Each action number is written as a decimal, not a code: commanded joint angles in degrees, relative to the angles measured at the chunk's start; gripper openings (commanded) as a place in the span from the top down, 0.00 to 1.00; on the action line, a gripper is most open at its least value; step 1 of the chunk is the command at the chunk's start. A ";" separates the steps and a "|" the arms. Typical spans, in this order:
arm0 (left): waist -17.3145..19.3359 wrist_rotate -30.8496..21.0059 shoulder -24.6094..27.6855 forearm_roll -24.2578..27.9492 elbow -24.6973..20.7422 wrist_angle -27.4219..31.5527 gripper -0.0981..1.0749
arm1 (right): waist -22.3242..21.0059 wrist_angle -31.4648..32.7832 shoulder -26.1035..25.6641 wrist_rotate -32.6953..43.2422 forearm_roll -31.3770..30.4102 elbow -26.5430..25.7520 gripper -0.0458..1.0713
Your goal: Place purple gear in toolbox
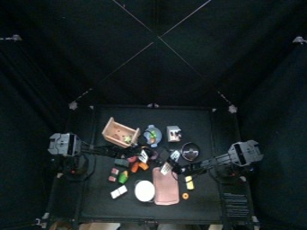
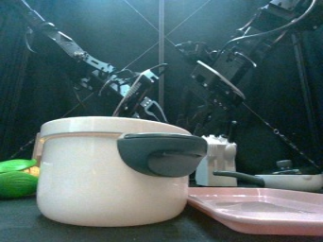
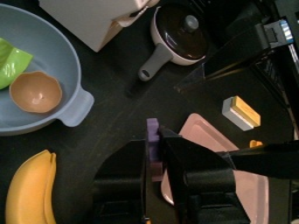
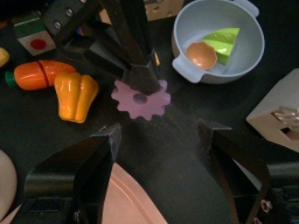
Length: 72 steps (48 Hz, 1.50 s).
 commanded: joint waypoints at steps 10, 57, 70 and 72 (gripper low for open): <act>0.35 0.26 -8.09 2.20 3.43 -0.35 0.49 | 1.14 0.00 -3.96 -0.09 4.92 1.41 0.07; 14.15 0.18 -38.14 5.36 27.86 -11.34 0.48 | 0.26 -4.92 -3.16 0.26 6.24 3.34 0.07; 18.19 0.09 -35.42 5.36 28.04 -7.21 0.38 | 0.26 -5.01 -2.29 0.18 6.50 3.52 0.07; 18.46 0.09 -35.07 5.45 28.13 -7.03 0.36 | 0.09 -5.01 -2.11 0.18 6.33 3.52 0.07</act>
